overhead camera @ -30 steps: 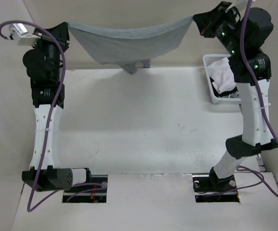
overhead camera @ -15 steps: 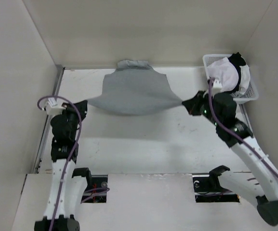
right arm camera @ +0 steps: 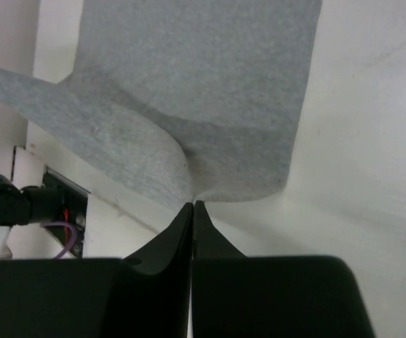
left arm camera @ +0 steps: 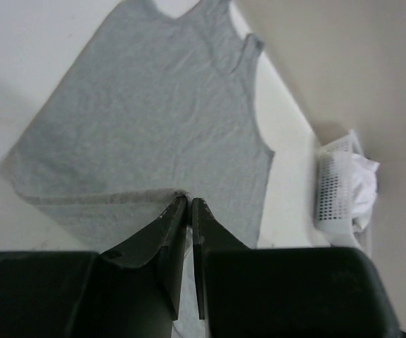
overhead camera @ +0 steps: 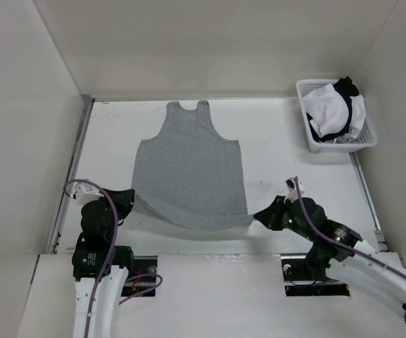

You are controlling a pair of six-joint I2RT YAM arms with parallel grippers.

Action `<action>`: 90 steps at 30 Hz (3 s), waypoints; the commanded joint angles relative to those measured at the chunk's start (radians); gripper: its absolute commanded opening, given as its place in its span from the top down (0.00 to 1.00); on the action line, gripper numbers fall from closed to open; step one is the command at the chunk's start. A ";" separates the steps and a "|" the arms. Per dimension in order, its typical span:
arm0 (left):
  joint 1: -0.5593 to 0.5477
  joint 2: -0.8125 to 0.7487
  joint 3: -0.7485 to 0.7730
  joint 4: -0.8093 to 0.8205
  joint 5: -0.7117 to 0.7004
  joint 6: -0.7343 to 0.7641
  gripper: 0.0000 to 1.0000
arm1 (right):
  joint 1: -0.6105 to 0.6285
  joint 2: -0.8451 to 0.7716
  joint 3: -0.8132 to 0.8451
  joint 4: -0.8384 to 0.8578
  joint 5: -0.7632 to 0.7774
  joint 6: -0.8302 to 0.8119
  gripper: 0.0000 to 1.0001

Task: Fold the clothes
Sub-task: Flatten the tank top out, then fold the tank top

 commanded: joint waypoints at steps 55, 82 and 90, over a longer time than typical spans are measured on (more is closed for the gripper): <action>0.100 1.049 -0.138 0.869 -0.104 -0.024 0.55 | -0.482 1.183 0.432 0.686 -0.158 -0.102 0.55; 0.117 1.376 -0.077 1.119 -0.013 -0.131 0.75 | -0.466 1.294 0.388 0.755 -0.191 -0.033 0.58; 0.119 1.424 -0.089 1.179 -0.011 -0.151 0.92 | -0.466 1.330 0.409 0.771 -0.198 -0.021 0.77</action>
